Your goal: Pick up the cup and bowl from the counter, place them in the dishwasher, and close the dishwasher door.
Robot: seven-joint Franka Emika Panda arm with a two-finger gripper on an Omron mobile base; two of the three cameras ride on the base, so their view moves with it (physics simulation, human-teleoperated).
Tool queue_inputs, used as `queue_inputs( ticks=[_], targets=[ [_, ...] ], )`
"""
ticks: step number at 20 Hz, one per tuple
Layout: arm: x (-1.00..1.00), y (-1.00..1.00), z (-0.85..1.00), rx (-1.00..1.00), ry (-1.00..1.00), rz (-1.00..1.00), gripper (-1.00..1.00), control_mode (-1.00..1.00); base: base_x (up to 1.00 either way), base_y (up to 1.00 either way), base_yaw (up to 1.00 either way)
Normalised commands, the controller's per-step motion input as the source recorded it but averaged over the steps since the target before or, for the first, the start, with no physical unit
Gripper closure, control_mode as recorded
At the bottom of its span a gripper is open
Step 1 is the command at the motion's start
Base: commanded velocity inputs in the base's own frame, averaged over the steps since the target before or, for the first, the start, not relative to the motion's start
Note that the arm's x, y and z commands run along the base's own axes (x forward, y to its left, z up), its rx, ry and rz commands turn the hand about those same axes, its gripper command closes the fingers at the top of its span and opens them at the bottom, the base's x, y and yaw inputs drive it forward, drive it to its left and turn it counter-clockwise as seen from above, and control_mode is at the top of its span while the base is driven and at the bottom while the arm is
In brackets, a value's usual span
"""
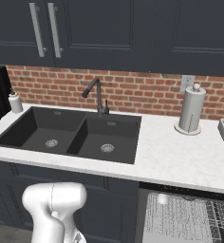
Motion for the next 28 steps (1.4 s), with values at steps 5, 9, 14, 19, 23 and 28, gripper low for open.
queue_inputs(
  ticks=[5,9,14,19,23,28],
  targets=[
    [1.00,0.00,0.27,0.36,-0.02,0.00,-1.00,-1.00,0.00,0.00,0.00],
    [1.00,0.00,0.39,0.34,-0.02,0.00,-1.00,-1.00,0.00,0.00,0.00],
    [1.00,0.00,0.47,0.33,-0.02,0.00,-1.00,-1.00,0.00,0.00,0.00],
    [1.00,0.00,0.46,0.31,-0.01,0.00,-1.00,-1.00,0.00,0.00,0.00],
    [1.00,0.00,0.42,0.28,-0.01,0.00,-1.00,-1.00,0.00,0.00,0.00],
    [1.00,-0.15,0.34,0.25,0.00,0.00,-1.00,-1.00,0.00,0.00,0.00]
  ],
)
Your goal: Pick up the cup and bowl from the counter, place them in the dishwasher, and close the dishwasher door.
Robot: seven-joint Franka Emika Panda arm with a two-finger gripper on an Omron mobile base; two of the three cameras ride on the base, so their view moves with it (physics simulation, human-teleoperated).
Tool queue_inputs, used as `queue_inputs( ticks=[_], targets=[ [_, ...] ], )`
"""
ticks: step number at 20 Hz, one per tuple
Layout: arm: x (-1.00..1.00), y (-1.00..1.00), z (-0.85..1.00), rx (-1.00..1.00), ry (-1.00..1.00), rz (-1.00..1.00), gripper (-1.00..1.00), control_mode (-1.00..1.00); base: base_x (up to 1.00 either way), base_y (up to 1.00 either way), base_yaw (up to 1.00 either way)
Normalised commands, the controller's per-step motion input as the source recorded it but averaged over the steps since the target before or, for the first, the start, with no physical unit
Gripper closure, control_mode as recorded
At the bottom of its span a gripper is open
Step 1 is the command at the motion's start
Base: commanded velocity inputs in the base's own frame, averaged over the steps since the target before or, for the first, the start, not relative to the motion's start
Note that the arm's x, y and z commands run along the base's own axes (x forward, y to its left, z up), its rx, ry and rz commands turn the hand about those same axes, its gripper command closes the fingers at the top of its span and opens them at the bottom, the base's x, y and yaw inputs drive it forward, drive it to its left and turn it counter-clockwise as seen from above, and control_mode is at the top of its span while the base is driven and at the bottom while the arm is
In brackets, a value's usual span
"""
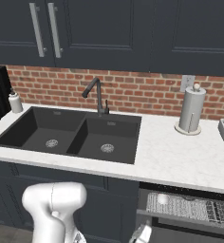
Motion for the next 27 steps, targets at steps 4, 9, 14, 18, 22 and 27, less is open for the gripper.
queue_inputs(
  ticks=[4,9,14,18,22,27],
  targets=[
    [1.00,-0.38,0.29,0.22,0.00,-0.01,-1.00,-1.00,0.00,0.00,0.00],
    [1.00,-0.50,0.29,0.18,0.00,-0.02,-1.00,-1.00,0.00,0.00,0.00],
    [1.00,-0.56,0.22,0.13,0.00,-0.01,-1.00,-1.00,0.00,0.00,0.00],
    [1.00,-0.52,0.09,0.13,0.00,0.00,-1.00,-1.00,0.00,0.00,0.00],
    [1.00,-0.44,0.01,0.13,0.00,0.00,-1.00,-1.00,0.00,0.00,0.00],
    [1.00,-0.41,0.03,0.14,0.00,0.00,-1.00,-1.00,0.00,0.00,0.00]
  ],
)
